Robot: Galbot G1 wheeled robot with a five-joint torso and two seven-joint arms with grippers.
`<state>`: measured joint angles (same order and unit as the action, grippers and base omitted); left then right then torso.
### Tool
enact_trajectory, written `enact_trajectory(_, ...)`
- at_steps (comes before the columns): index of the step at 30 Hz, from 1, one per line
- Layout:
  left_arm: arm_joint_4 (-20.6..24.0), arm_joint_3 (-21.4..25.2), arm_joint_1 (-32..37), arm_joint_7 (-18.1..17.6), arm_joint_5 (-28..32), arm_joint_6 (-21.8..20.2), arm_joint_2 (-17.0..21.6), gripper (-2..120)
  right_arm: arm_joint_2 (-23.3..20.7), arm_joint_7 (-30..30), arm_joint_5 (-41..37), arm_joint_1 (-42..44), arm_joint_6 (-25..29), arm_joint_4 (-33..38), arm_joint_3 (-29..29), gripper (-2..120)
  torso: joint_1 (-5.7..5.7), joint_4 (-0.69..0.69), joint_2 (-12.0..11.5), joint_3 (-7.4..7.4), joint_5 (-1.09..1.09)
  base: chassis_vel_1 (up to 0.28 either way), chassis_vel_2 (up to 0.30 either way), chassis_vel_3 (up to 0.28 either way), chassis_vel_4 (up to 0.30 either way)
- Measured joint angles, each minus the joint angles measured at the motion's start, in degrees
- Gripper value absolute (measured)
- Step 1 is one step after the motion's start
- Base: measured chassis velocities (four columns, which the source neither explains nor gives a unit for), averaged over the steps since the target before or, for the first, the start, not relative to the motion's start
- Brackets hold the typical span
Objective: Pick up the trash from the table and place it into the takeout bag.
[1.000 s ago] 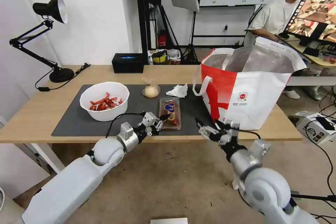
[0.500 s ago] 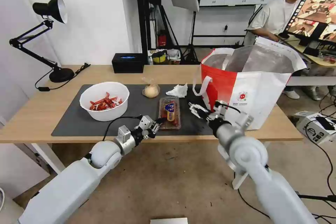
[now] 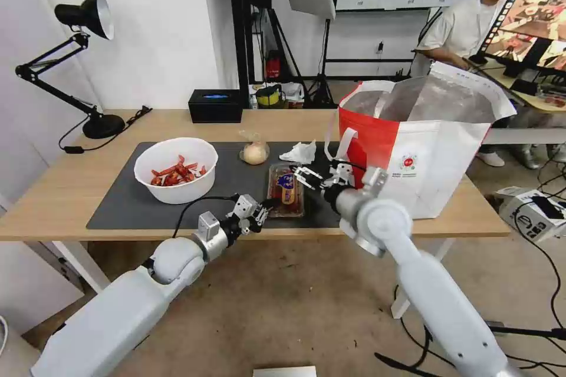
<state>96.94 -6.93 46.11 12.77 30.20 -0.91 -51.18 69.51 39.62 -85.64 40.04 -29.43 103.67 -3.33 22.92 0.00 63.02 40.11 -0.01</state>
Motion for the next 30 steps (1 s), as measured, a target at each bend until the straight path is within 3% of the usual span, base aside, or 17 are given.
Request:
enact_trajectory(11,0.0,-0.11,-0.26,-0.12,0.54,0.07,0.02,0,0.78,3.72,-7.06,-4.57,-6.37,-5.16,0.73,100,0.0,0.0,0.01,0.0,0.0,0.0,0.0,0.0,0.0)
enact_trajectory(30,-0.2,-0.39,-0.2,-0.17,0.67,0.77,-0.14,0,1.81,5.44,-9.39,-8.44,-9.49,-9.99,4.01,100,0.0,0.0,0.01,-0.01,0.0,0.0,0.0,0.0,0.0)
